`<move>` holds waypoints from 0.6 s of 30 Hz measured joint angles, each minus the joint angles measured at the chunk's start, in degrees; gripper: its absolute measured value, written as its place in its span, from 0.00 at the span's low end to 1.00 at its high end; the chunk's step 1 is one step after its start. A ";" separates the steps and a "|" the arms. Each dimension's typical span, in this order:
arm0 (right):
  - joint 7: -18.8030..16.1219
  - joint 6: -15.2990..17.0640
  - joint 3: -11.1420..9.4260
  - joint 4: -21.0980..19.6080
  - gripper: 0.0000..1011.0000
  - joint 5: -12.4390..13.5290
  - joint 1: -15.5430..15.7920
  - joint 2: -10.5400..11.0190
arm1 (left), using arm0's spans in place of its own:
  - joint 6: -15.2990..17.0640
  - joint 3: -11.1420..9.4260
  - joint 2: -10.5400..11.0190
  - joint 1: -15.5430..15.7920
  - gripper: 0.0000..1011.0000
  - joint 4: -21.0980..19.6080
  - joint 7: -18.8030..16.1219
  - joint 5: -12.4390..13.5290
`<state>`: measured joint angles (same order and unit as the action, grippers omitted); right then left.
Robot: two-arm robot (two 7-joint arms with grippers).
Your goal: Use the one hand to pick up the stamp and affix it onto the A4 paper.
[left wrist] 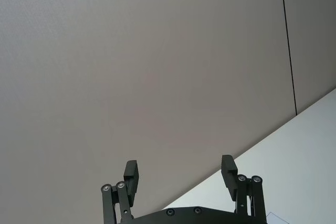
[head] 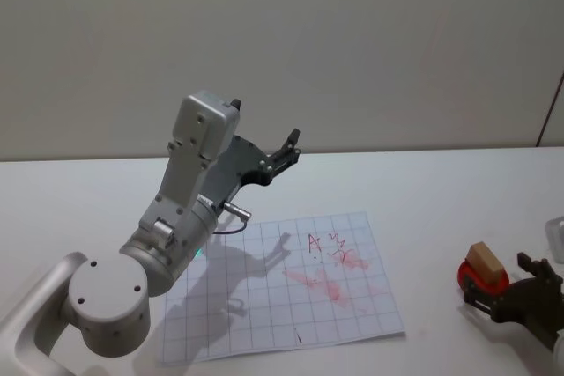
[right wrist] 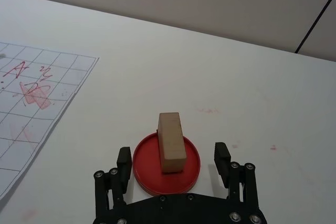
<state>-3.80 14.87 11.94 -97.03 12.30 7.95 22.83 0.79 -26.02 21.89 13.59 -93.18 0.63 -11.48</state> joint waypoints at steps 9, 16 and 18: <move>-0.84 0.40 0.29 1.34 0.75 -0.88 -1.02 -0.64 | 0.00 0.00 0.00 0.00 0.99 0.00 0.00 0.00; -1.21 0.57 0.41 1.92 0.53 -1.24 -1.46 -0.90 | 0.00 0.00 0.00 0.00 0.99 0.00 0.00 0.00; -1.24 0.59 0.42 1.99 0.47 -1.29 -1.51 -0.93 | 0.00 0.00 0.00 0.00 0.99 0.00 0.00 0.00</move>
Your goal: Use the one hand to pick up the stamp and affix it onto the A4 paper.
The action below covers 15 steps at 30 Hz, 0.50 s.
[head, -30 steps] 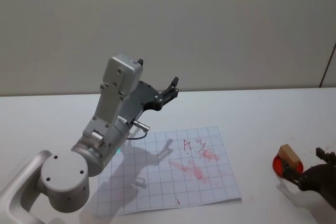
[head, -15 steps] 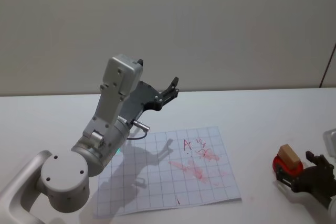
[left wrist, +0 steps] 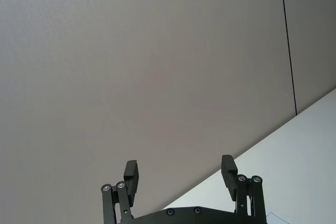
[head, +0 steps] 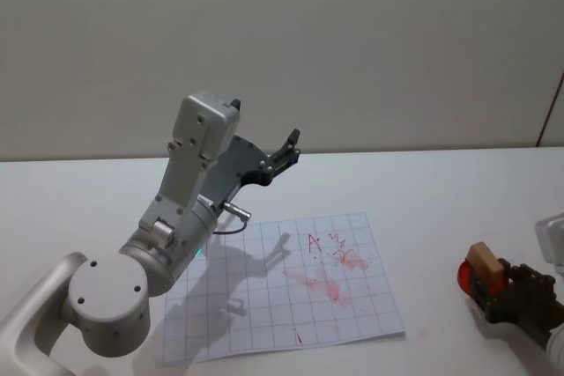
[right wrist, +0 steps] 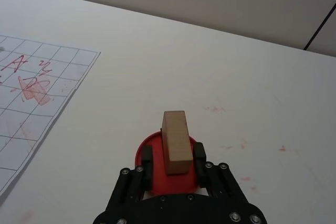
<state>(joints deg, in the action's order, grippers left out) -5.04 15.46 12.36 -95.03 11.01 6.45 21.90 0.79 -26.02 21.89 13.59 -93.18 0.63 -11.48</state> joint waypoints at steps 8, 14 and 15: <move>-0.18 0.06 0.05 0.28 0.23 -0.19 -0.20 -0.14 | 0.00 0.00 0.00 0.00 0.99 0.00 0.00 0.00; -0.27 0.07 0.08 0.36 0.21 -0.23 -0.27 -0.17 | 0.00 0.00 0.00 0.00 0.99 0.00 0.00 0.00; -0.29 0.06 0.08 0.36 0.21 -0.25 -0.27 -0.19 | 0.00 0.00 0.00 0.00 0.99 0.00 0.00 0.00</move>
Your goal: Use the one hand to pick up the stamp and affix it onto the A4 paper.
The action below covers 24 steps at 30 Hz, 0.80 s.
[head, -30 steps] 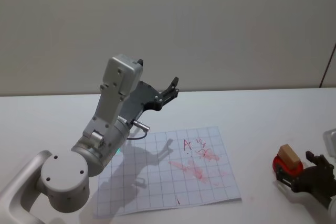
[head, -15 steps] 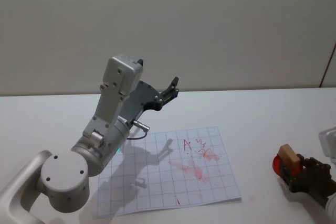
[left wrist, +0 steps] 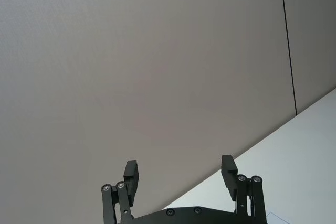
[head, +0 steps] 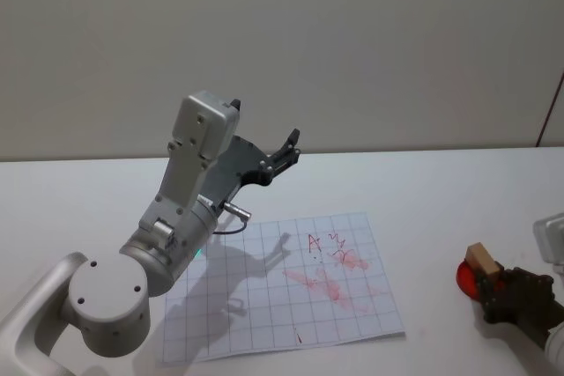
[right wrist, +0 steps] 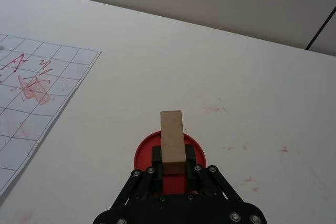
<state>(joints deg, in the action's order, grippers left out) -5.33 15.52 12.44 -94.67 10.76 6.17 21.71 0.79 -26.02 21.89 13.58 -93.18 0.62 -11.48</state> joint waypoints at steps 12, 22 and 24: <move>-1.29 -2.78 0.01 -1.04 0.21 -0.21 -0.66 -0.34 | 0.00 0.00 0.00 0.00 0.99 0.00 0.00 0.00; -5.70 -5.80 0.38 -2.72 0.21 0.15 -2.50 -1.26 | 0.00 0.00 0.00 0.00 0.99 0.00 0.00 0.00; -7.00 -6.11 0.63 -2.89 0.21 0.24 -2.99 -1.58 | 0.00 0.00 0.00 0.00 0.99 0.00 0.00 0.00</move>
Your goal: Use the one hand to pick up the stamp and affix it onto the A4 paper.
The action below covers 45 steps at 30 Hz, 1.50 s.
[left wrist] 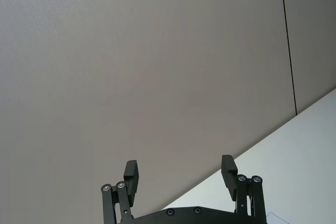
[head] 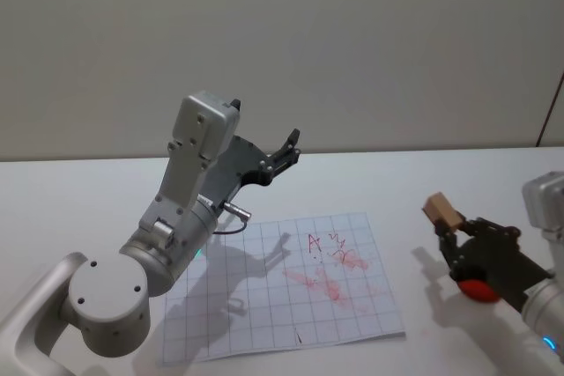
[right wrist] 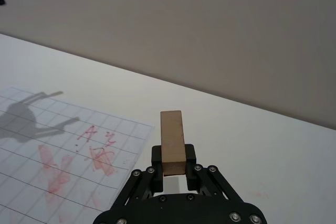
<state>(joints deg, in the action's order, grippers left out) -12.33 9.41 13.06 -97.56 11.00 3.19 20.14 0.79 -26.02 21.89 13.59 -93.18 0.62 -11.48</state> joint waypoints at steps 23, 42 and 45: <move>-11.08 10.00 4.46 5.80 0.21 -3.63 -7.44 -5.85 | 0.00 0.00 0.00 0.00 0.99 0.00 0.00 0.00; -11.18 19.42 7.37 12.36 0.21 -7.78 -12.33 -10.44 | 0.00 0.00 0.00 0.00 0.99 0.00 0.00 0.00; -10.99 19.87 7.49 12.59 0.21 -7.87 -12.59 -10.72 | 0.00 0.00 0.00 0.00 0.99 0.00 0.00 0.00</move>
<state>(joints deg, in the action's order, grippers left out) -23.33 29.28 20.56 -84.97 3.12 -9.40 9.41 0.79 -26.03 21.89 13.59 -93.18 0.62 -11.48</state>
